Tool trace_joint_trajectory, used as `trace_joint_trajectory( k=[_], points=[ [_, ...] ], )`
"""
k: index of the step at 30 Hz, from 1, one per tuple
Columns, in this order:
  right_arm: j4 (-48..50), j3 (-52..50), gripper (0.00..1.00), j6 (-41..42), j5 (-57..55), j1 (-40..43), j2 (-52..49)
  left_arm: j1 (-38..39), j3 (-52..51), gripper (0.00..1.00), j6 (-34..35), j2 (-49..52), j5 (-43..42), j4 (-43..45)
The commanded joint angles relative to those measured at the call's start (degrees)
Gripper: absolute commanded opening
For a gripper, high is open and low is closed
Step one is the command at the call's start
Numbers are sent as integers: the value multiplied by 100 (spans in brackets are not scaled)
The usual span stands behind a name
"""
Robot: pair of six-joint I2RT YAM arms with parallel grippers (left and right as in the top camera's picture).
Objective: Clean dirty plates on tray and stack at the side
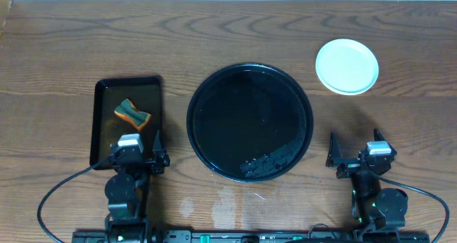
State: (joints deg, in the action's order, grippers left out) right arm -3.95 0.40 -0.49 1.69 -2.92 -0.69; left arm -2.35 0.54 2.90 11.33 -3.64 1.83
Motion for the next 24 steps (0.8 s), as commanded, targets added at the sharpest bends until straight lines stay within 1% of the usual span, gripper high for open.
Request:
trace_joint_trajectory(
  k=[1, 2, 9, 24],
  points=[
    [-22, -9, 99, -46, -15, 31, 35, 31, -31, 82, -103, -345, -136, -409],
    [-22, -9, 99, -46, -15, 31, 35, 31, -31, 82, -116, -452, -160, -586],
    [-22, -9, 99, -46, -15, 31, 35, 42, -31, 82, -293, -1132, -192, -544],
    [-22, -9, 99, -46, -15, 31, 37, 57, -31, 82, -289, -1121, -214, -546]
  ],
)
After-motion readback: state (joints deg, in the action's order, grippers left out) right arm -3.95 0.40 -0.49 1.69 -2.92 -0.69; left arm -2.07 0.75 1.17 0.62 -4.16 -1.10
